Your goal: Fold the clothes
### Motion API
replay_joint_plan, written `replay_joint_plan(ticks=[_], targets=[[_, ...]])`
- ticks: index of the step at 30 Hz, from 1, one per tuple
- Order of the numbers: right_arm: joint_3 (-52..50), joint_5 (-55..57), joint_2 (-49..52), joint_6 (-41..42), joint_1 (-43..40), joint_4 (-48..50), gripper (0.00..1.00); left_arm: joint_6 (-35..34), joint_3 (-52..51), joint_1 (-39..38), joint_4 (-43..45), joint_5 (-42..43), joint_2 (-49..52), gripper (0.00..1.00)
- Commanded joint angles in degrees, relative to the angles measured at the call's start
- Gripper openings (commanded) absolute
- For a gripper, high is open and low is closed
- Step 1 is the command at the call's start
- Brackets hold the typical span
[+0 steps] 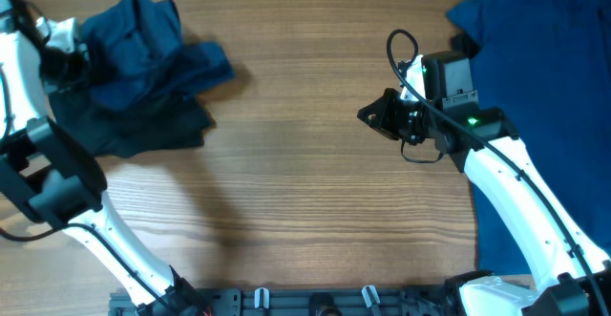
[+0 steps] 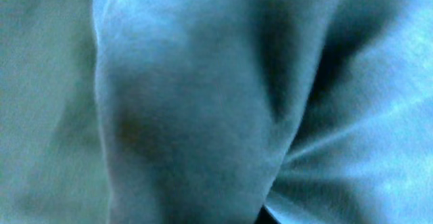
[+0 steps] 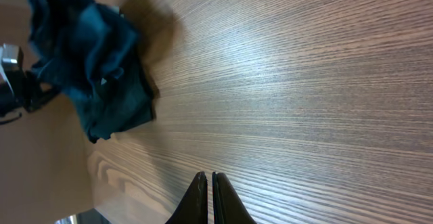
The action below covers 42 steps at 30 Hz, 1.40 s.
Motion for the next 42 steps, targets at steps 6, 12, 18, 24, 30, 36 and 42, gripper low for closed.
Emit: replay_joint_plan(ticks=[6,12,18,24,30,36,42], targets=[[0.0,-0.2,-0.3,0.8,0.1,0.8,0.05,-8.4,0.6,7.3,-4.9,7.8,-1.7,0.11],[0.0,0.7,-0.3,0.2,0.1,2.1,0.05,-0.4,0.6,5.2,-4.7,33.0,-8.5,0.04],[0.0,4.9,-0.4,-4.9,0.0,2.1,0.05,-0.5,0.6,-7.6,-5.1,37.9,-18.7,0.04],[0.0,-0.5,-0.4,-13.7,0.0,2.6,0.06,-5.7,0.6,-25.1,-3.0,30.2,-21.4,0.04],[0.0,-6.2,-0.4,-18.0,0.0,4.2,0.25,-12.2,0.6,-33.9,3.1,29.1,-21.5,0.04],[0.1,14.4,-0.6,-11.0,-3.3,-1.3,0.38,-12.9,0.6,-39.7,4.0,29.4,-21.5,0.04],[1.4,15.8,-4.1,-9.1,-17.8,-5.1,0.39,-13.0,0.6,-51.0,9.7,28.3,-21.5,0.04]])
